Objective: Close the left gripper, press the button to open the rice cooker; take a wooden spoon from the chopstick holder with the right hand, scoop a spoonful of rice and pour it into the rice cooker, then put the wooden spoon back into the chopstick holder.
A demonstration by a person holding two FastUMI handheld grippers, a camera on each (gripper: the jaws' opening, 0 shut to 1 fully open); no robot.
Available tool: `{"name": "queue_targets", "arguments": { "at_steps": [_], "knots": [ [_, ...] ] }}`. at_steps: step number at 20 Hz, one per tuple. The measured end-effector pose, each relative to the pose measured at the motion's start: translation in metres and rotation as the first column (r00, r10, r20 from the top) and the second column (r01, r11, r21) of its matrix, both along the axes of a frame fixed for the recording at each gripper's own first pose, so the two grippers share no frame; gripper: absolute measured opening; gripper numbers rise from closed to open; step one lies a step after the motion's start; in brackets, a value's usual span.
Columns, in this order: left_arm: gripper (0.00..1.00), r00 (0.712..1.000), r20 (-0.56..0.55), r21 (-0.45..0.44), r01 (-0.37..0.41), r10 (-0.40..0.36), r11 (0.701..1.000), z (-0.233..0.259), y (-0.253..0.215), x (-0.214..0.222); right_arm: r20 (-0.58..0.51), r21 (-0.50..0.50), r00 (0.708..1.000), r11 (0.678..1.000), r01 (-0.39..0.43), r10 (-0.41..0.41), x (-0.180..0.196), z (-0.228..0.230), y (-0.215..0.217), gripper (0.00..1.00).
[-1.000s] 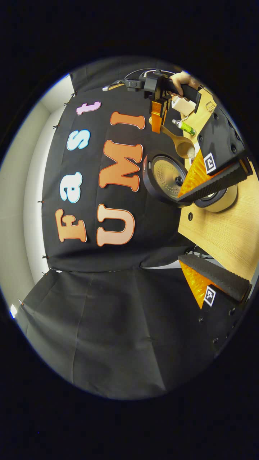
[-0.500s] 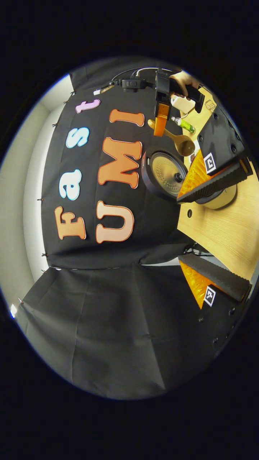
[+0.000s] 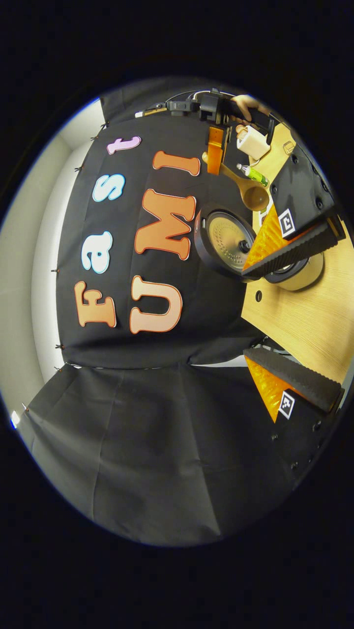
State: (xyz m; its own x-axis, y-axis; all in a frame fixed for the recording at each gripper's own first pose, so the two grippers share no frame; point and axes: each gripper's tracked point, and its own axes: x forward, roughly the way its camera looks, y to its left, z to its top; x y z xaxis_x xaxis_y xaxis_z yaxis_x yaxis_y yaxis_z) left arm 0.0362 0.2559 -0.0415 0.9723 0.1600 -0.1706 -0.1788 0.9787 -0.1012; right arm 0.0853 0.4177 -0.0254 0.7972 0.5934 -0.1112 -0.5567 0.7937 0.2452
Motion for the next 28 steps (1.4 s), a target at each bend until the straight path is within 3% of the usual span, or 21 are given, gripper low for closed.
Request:
{"name": "queue_targets", "arguments": {
  "at_steps": [7,12,16,21,23,24,28],
  "knots": [
    [0.98,0.999,0.041,0.017,0.01,-0.01,1.0,0.013,-0.009,0.008,-0.016,0.04,0.986,0.985,0.166,-0.166,0.003,0.012,-0.126,0.14],
    [0.97,0.998,0.048,0.026,0.037,-0.038,0.999,0.016,-0.034,0.013,-0.018,0.027,0.945,0.944,0.328,-0.327,0.002,0.001,-0.232,0.14],
    [0.97,0.998,0.034,0.041,0.059,-0.06,0.997,0.012,-0.06,0.018,-0.069,0.014,0.91,0.912,0.41,-0.408,0.001,-0.032,-0.297,0.14],
    [0.97,0.999,0.016,0.027,0.052,-0.052,0.998,0.01,-0.085,0.013,-0.161,-0.016,0.878,0.891,0.454,-0.451,0.005,-0.092,-0.341,0.14],
    [0.97,0.999,0.007,0.047,0.037,-0.037,0.998,0.011,-0.09,0.009,-0.204,-0.033,0.872,0.893,0.449,-0.445,0.01,-0.119,-0.345,0.1],
    [0.97,1.0,0.004,0.052,0.029,-0.029,0.998,0.012,-0.093,0.006,-0.226,-0.042,0.869,0.896,0.443,-0.44,0.013,-0.132,-0.346,0.14],
    [0.97,1.0,-0.013,0.049,-0.007,0.008,0.999,0.01,-0.097,-0.006,-0.31,-0.063,0.854,0.905,0.42,-0.418,0.024,-0.179,-0.347,0.15]
  ]
}}
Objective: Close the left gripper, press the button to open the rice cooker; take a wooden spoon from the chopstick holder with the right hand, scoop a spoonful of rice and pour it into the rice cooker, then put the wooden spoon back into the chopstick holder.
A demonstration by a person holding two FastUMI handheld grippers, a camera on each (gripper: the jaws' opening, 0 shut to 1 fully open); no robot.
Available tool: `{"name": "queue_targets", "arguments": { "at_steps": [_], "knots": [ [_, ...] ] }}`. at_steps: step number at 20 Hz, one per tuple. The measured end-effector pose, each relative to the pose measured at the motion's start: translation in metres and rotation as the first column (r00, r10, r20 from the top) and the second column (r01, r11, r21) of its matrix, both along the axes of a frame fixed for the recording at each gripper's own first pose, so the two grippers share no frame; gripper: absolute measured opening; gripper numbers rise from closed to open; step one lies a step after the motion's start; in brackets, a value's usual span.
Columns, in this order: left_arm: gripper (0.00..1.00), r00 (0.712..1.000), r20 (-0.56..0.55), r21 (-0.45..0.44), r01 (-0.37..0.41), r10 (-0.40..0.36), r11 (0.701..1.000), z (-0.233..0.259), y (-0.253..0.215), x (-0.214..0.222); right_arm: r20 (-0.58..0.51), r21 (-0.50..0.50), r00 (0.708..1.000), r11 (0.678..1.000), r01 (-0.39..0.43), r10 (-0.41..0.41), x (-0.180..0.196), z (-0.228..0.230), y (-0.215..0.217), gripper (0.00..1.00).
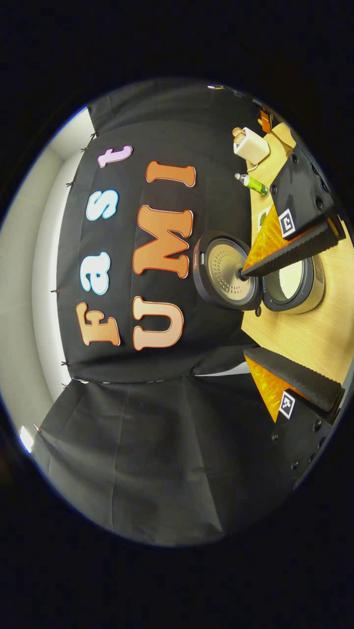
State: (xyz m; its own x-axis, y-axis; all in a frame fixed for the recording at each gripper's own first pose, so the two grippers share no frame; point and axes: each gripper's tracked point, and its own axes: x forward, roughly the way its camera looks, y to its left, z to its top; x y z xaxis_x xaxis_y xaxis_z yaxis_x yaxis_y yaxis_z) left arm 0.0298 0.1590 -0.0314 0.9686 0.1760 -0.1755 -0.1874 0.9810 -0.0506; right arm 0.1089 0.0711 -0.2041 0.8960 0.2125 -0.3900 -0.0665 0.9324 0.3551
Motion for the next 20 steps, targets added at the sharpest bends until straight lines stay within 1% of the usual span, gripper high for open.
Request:
{"name": "queue_targets", "arguments": {
  "at_steps": [3,5,8,10,11,12,13,14,15,17,20],
  "knots": [
    [0.98,1.0,-0.007,0.017,-0.02,0.02,1.0,0.002,-0.001,-0.009,-0.032,0.033,0.999,0.999,-0.018,0.019,0.004,-0.019,0.003,0.16],
    [0.98,0.999,-0.007,0.024,-0.034,0.034,0.999,0.003,0.001,-0.013,-0.053,0.045,0.998,0.999,-0.021,0.023,0.006,-0.029,-0.001,0.19],
    [0.97,0.999,-0.008,0.024,-0.04,0.041,0.999,0.002,-0.002,-0.016,-0.062,0.073,0.998,0.997,-0.002,0.007,0.009,-0.025,-0.009,0.24],
    [0.97,0.999,-0.01,0.026,-0.036,0.036,0.999,0.001,-0.005,-0.015,-0.052,0.049,0.998,0.998,0.032,-0.029,0.011,-0.018,-0.026,0.3],
    [0.97,0.999,-0.009,0.024,-0.032,0.032,0.999,0.002,-0.008,-0.013,-0.039,0.023,0.998,0.998,0.051,-0.05,0.012,-0.012,-0.036,0.45],
    [0.97,1.0,-0.009,0.019,-0.027,0.027,0.999,0.0,-0.011,-0.012,-0.032,-0.004,0.997,0.998,0.068,-0.068,0.013,-0.006,-0.046,0.49],
    [0.97,1.0,-0.009,0.014,-0.025,0.025,1.0,0.0,-0.013,-0.01,-0.027,-0.028,0.996,0.996,0.083,-0.084,0.013,0.002,-0.054,0.75],
    [0.97,1.0,-0.004,0.013,-0.021,0.021,1.0,0.002,-0.016,-0.007,-0.03,-0.051,0.994,0.994,0.099,-0.101,0.011,0.012,-0.063,0.83],
    [0.97,1.0,0.001,0.015,-0.014,0.014,1.0,0.004,-0.02,-0.004,-0.014,-0.064,0.994,0.992,0.104,-0.106,0.012,0.026,-0.067,0.93],
    [0.97,1.0,0.007,0.014,-0.001,0.001,1.0,0.006,-0.026,0.001,0.023,-0.092,0.994,0.99,0.111,-0.109,0.006,0.06,-0.072,0.95],
    [0.97,1.0,0.02,-0.016,0.02,-0.02,1.0,0.013,-0.041,0.012,0.105,-0.14,0.99,0.985,0.103,-0.089,-0.002,0.114,-0.069,0.95]
  ]
}}
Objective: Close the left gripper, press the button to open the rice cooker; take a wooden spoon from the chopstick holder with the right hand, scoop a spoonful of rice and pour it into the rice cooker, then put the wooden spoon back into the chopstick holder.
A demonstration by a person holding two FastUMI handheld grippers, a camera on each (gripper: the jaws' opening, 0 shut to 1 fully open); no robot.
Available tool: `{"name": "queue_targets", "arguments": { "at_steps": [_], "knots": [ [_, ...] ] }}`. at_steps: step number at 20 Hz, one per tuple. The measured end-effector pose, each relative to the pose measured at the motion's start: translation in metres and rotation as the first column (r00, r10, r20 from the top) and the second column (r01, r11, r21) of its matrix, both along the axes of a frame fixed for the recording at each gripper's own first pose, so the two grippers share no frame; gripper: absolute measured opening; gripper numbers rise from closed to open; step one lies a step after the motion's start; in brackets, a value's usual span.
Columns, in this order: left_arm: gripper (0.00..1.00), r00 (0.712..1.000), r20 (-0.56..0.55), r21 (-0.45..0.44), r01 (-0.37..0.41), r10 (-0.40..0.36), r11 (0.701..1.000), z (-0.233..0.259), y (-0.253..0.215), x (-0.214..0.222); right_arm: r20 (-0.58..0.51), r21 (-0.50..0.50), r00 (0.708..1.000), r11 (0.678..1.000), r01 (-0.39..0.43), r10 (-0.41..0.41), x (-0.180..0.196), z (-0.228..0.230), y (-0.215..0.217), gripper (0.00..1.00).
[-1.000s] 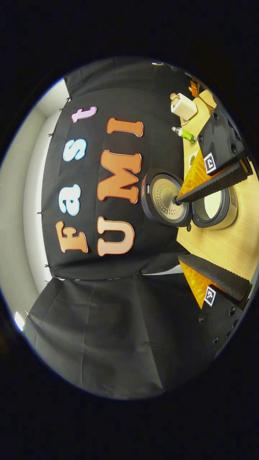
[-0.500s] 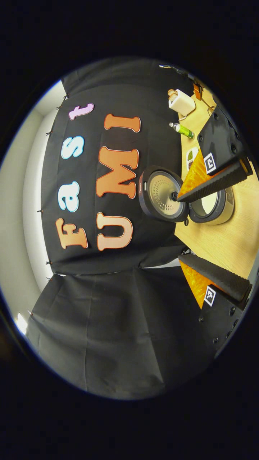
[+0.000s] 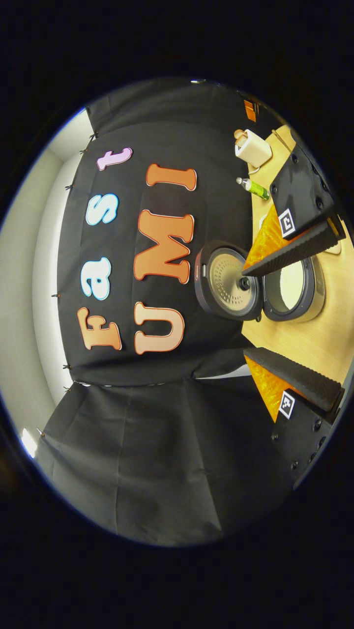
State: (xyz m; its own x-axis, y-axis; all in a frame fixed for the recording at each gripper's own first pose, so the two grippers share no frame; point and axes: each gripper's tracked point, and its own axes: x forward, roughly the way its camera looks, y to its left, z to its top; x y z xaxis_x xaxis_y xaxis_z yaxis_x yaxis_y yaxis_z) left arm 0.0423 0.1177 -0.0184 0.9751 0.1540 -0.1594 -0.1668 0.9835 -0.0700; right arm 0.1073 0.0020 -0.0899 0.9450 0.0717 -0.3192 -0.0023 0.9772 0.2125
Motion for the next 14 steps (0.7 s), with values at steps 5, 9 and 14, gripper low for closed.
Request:
{"name": "queue_targets", "arguments": {
  "at_steps": [5,9,14],
  "knots": [
    [0.97,0.996,0.074,0.017,0.039,-0.04,0.999,0.046,-0.021,0.046,0.064,-0.137,0.998,0.991,-0.008,0.017,-0.016,0.047,0.003,0.95],
    [0.97,0.987,0.126,0.066,0.096,-0.103,0.993,0.102,-0.049,0.107,0.076,-0.146,0.996,0.988,-0.04,0.051,-0.028,0.059,0.013,0.95],
    [0.97,0.982,0.096,0.029,0.163,-0.165,0.986,0.127,-0.072,0.197,0.093,-0.137,0.994,0.989,-0.049,0.062,-0.039,0.067,0.019,0.95]
  ]
}}
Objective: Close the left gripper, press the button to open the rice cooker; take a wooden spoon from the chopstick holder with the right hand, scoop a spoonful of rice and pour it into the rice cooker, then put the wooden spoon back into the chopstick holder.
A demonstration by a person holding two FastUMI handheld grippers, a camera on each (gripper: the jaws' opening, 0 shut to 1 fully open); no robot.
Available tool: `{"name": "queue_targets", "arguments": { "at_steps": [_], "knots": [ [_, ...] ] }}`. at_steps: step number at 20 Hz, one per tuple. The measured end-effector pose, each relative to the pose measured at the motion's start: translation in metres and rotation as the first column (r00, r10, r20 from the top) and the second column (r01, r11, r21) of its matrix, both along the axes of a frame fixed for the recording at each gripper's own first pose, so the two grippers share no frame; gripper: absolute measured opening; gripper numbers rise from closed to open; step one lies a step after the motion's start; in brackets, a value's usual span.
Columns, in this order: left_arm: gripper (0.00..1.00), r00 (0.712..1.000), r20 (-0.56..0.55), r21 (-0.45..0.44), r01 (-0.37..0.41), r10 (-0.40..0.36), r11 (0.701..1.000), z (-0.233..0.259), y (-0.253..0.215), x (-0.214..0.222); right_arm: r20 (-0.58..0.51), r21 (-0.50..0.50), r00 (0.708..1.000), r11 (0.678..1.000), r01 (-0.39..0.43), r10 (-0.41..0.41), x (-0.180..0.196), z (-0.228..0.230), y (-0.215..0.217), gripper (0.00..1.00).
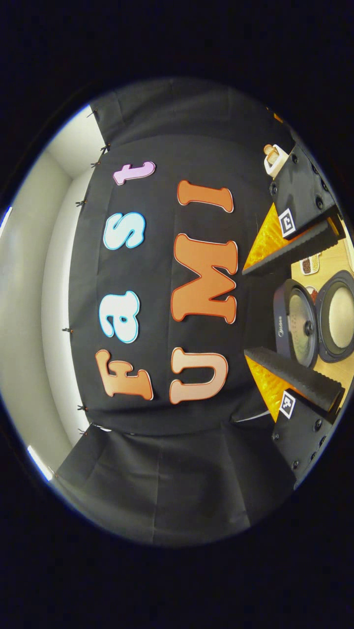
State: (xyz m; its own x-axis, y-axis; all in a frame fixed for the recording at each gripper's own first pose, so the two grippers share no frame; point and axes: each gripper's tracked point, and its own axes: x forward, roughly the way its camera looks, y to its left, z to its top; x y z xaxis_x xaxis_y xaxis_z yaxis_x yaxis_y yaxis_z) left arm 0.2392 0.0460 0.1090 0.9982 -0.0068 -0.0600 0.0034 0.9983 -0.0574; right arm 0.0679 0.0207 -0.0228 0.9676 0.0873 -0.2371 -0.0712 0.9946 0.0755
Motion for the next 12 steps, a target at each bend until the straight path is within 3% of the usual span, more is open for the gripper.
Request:
{"name": "queue_targets", "arguments": {
  "at_steps": [3,6,9,12],
  "knots": [
    [0.97,0.998,-0.056,0.021,0.001,0.0,1.0,-0.007,0.0,0.051,0.011,-0.003,1.0,1.0,0.008,-0.008,-0.006,0.002,-0.004,0.95],
    [0.98,0.988,-0.154,0.054,-0.001,0.009,0.999,-0.044,0.002,0.093,0.011,0.011,1.0,1.0,0.023,-0.024,-0.009,0.002,-0.011,0.95],
    [0.97,0.964,-0.266,0.006,-0.003,0.005,1.0,-0.096,0.01,0.118,0.01,0.013,0.999,0.999,0.041,-0.042,-0.012,0.002,-0.018,0.95],
    [0.98,0.958,-0.281,0.076,-0.046,0.066,0.996,-0.115,0.029,0.122,0.0,0.01,0.999,0.999,0.051,-0.051,-0.014,-0.002,-0.024,0.95]
  ]
}}
